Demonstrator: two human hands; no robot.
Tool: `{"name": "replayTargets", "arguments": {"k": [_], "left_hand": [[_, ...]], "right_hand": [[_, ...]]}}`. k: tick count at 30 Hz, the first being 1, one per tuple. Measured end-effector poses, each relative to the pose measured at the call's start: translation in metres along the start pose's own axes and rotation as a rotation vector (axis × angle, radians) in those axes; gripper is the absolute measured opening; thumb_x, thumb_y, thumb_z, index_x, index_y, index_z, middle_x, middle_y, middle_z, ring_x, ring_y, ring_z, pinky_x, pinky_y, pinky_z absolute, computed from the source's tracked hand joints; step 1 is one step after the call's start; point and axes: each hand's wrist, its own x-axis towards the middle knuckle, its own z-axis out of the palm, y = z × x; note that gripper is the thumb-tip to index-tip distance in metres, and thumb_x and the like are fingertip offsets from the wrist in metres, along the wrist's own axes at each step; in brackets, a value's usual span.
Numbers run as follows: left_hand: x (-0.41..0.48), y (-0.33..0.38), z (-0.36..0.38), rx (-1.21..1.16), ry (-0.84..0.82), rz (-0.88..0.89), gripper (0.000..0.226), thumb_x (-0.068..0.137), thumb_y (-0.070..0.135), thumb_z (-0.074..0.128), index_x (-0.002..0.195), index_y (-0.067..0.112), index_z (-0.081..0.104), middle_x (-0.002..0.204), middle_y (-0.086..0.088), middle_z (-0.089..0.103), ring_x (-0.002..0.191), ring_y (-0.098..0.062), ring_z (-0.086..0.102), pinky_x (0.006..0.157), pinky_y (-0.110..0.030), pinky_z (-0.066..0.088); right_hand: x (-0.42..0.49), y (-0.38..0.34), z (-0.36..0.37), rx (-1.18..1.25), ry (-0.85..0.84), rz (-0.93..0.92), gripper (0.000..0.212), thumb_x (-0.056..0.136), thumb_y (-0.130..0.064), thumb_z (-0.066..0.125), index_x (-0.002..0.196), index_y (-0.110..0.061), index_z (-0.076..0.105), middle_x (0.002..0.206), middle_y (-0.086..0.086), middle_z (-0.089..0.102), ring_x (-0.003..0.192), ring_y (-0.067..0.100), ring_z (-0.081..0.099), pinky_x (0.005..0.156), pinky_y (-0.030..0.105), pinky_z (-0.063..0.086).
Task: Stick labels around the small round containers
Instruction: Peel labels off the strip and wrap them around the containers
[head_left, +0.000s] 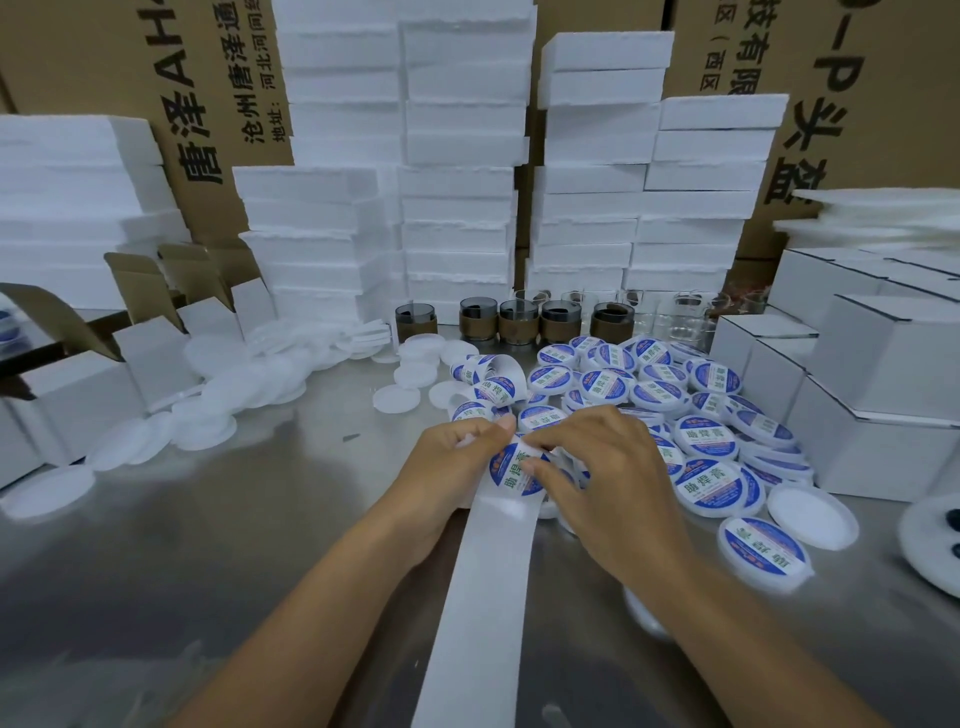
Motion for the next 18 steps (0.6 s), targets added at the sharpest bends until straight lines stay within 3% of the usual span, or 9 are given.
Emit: {"name": "replayTargets", "arguments": {"k": [2, 6, 11, 15, 18], "left_hand": [[0.001, 0.000, 0.000, -0.024, 0.013, 0.012, 0.026, 0.085, 0.033, 0.064, 0.063, 0.020, 0.071, 0.082, -0.010, 0.073, 0.076, -0.023, 0.069, 0.074, -0.034, 0.054], [0.000, 0.001, -0.003, -0.080, 0.029, 0.004, 0.019, 0.084, 0.023, 0.067, 0.068, 0.014, 0.068, 0.078, -0.012, 0.073, 0.068, -0.020, 0.070, 0.059, -0.027, 0.054], [0.002, 0.000, -0.003, -0.033, 0.127, -0.004, 0.014, 0.083, 0.020, 0.070, 0.070, 0.013, 0.067, 0.080, -0.012, 0.072, 0.068, -0.021, 0.068, 0.069, -0.032, 0.055], [0.002, 0.000, -0.002, -0.011, 0.177, 0.019, 0.015, 0.081, 0.019, 0.072, 0.068, 0.013, 0.068, 0.069, -0.009, 0.068, 0.058, -0.015, 0.062, 0.050, -0.018, 0.048], [0.003, -0.001, -0.003, 0.081, 0.219, 0.023, 0.018, 0.078, 0.024, 0.075, 0.063, 0.016, 0.068, 0.064, -0.003, 0.066, 0.056, -0.011, 0.058, 0.046, -0.015, 0.045]], "right_hand": [[0.000, 0.001, 0.000, -0.013, 0.007, -0.019, 0.015, 0.067, -0.018, 0.073, 0.082, -0.014, 0.073, 0.077, -0.002, 0.070, 0.077, 0.021, 0.066, 0.083, 0.036, 0.042], [0.000, 0.002, -0.001, 0.026, -0.049, -0.031, 0.009, 0.073, -0.012, 0.073, 0.080, -0.017, 0.072, 0.081, -0.006, 0.071, 0.080, 0.016, 0.066, 0.094, 0.043, 0.040], [0.001, 0.000, -0.004, 0.202, -0.195, 0.158, 0.010, 0.079, -0.013, 0.067, 0.084, -0.022, 0.067, 0.108, -0.011, 0.055, 0.107, 0.008, 0.050, 0.090, 0.026, 0.036], [0.003, -0.005, -0.008, 0.401, -0.141, 0.290, 0.027, 0.075, -0.002, 0.063, 0.069, -0.027, 0.055, 0.090, -0.012, 0.053, 0.094, 0.005, 0.050, 0.082, 0.014, 0.035], [0.007, -0.006, -0.012, 0.580, -0.060, 0.434, 0.025, 0.081, 0.002, 0.056, 0.063, -0.016, 0.052, 0.070, -0.003, 0.054, 0.073, 0.009, 0.050, 0.070, 0.013, 0.037]]}}
